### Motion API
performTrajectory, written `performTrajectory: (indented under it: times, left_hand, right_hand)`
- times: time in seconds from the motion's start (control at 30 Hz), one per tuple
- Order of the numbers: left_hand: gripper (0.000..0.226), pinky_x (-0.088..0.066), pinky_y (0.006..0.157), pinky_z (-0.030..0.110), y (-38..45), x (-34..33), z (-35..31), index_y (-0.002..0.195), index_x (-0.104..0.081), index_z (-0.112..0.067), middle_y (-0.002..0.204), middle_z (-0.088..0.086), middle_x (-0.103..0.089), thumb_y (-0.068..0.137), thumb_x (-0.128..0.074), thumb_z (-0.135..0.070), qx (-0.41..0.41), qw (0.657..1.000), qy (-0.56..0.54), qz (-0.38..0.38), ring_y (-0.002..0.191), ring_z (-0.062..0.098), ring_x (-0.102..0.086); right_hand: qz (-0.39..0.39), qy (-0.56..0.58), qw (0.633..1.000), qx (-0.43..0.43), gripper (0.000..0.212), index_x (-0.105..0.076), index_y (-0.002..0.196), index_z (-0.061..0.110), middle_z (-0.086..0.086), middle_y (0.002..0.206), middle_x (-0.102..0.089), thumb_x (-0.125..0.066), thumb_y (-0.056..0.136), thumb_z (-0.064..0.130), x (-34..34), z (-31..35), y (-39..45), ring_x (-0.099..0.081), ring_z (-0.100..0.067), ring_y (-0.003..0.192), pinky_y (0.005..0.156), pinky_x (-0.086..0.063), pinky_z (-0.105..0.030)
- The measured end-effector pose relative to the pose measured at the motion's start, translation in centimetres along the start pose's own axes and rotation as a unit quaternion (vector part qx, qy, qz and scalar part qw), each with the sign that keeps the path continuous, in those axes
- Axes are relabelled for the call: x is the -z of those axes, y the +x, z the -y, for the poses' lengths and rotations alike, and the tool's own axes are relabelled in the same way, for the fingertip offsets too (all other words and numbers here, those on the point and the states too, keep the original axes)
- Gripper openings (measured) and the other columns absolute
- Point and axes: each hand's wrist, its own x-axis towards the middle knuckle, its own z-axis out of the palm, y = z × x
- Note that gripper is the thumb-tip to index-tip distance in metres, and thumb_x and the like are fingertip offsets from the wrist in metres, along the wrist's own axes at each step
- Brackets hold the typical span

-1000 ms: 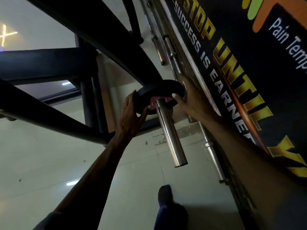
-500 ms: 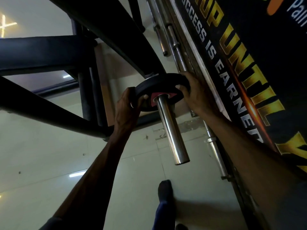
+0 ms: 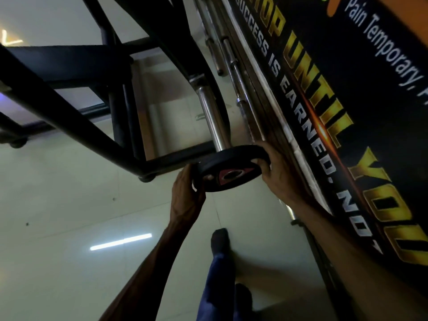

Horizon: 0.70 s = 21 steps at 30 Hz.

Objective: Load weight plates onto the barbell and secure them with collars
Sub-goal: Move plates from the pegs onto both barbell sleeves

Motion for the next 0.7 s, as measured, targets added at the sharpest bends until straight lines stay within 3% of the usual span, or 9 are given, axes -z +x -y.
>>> performTrajectory:
  times: [0.13,0.27,0.47,0.6,0.7]
  left_hand:
    - [0.032,-0.056,0.072,0.048,-5.2,1.0,-1.5,0.118,-0.062,-0.008,0.106,0.006,-0.07,0.087,-0.068,0.0,0.001,1.0,-0.024,0.008,0.093,0.023,-0.064]
    - [0.029,-0.056,0.071,0.037,-10.5,4.6,-3.5,0.118,-0.062,-0.015,0.108,-0.001,-0.069,0.092,-0.063,-0.029,0.0,0.999,-0.04,-0.014,0.096,0.016,-0.064]
    - [0.027,-0.05,0.074,0.017,-16.3,13.4,-7.9,0.115,-0.067,-0.02,0.103,-0.009,-0.071,0.094,-0.073,-0.037,-0.012,0.994,-0.068,-0.09,0.097,0.01,-0.068]
    - [0.032,-0.052,0.076,0.02,-19.5,19.7,-10.6,0.116,-0.068,-0.019,0.104,-0.009,-0.073,0.093,-0.072,-0.04,-0.013,0.987,-0.067,-0.146,0.099,0.01,-0.069]
    - [0.033,-0.051,0.08,0.019,-21.7,23.9,-11.8,0.116,-0.068,-0.017,0.104,-0.008,-0.073,0.093,-0.072,-0.04,-0.017,0.98,-0.061,-0.187,0.1,0.012,-0.069]
  right_hand:
    - [0.008,0.012,1.0,-0.013,0.039,-0.061,0.133,0.007,-0.009,0.133,-0.064,-0.064,0.095,0.0,0.8,0.7,-5.5,-0.057,-0.02,0.128,0.111,-0.042,-0.02]
    - [-0.016,0.035,0.999,0.001,0.036,-0.062,0.132,0.008,-0.007,0.131,-0.064,-0.066,0.096,0.009,2.6,4.0,-10.0,-0.049,0.001,0.121,0.101,-0.033,0.001]
    - [-0.047,0.096,0.994,0.036,0.039,-0.062,0.133,0.02,0.013,0.128,-0.061,-0.069,0.094,0.022,5.8,12.2,-13.6,-0.05,0.018,0.117,0.1,-0.042,-0.005]
    - [-0.054,0.133,0.987,0.072,0.039,-0.063,0.132,0.019,0.016,0.127,-0.062,-0.07,0.094,0.024,7.1,18.2,-14.7,-0.053,0.012,0.121,0.102,-0.052,-0.021]
    - [-0.05,0.157,0.982,0.097,0.036,-0.063,0.131,0.022,0.019,0.128,-0.061,-0.066,0.096,0.03,7.8,23.0,-15.5,-0.054,0.009,0.124,0.102,-0.051,-0.019]
